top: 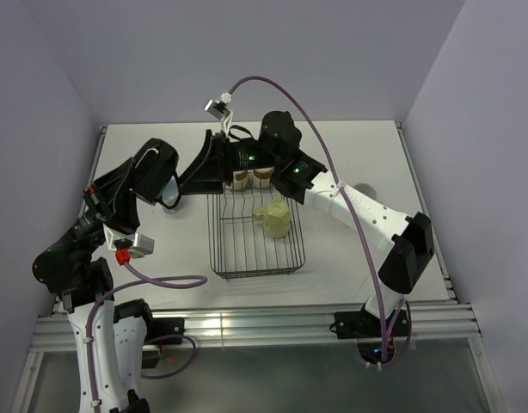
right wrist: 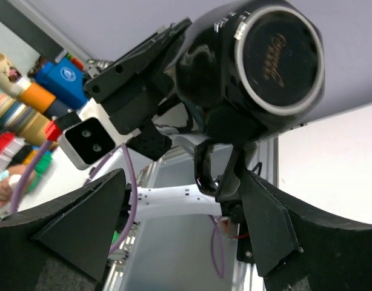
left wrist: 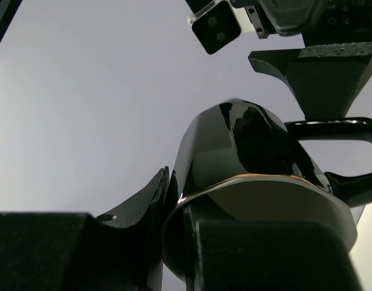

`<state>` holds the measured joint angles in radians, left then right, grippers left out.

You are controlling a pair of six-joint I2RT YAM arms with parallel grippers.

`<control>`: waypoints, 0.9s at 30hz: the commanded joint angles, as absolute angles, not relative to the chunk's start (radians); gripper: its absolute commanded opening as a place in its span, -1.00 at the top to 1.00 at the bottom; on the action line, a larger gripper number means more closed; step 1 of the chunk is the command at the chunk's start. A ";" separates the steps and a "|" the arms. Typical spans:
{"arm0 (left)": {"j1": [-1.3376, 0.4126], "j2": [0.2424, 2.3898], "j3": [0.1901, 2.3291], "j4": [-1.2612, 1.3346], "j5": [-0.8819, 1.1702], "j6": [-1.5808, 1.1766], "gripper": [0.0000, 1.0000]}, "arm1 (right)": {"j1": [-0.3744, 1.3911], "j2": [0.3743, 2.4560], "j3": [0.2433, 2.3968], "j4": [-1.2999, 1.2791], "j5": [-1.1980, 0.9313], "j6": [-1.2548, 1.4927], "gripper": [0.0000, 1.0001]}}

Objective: Load the cups into the dish rack

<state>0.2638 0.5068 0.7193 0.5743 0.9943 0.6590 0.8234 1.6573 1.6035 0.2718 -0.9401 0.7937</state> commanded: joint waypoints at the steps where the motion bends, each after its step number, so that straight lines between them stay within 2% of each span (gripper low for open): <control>1: 0.261 0.500 0.785 0.686 0.977 0.634 1.00 | 0.841 1.689 1.675 0.319 -0.957 0.783 -0.66; 11: 0.253 0.525 0.804 0.718 0.986 0.611 0.99 | 0.873 1.758 1.689 0.431 -0.996 0.906 -0.57; 17: 0.252 0.525 0.801 0.716 1.000 0.617 1.00 | 0.879 1.764 1.681 0.523 -1.012 0.966 -0.37; 20: 0.247 0.526 0.796 0.716 1.005 0.629 1.00 | 0.890 1.767 1.674 0.560 -1.009 1.008 -0.19; 23: 0.245 0.522 0.784 0.718 1.006 0.641 1.00 | 0.899 1.776 1.658 0.601 -1.009 1.055 0.10; 24: 0.244 0.519 0.781 0.716 1.008 0.644 0.99 | 0.900 1.779 1.655 0.615 -1.012 1.064 0.27; 26: 0.244 0.515 0.779 0.716 1.014 0.643 1.00 | 0.900 1.784 1.655 0.612 -1.014 1.071 0.40; 27: 0.242 0.512 0.782 0.716 1.015 0.643 0.99 | 0.900 1.786 1.657 0.600 -1.022 1.066 0.55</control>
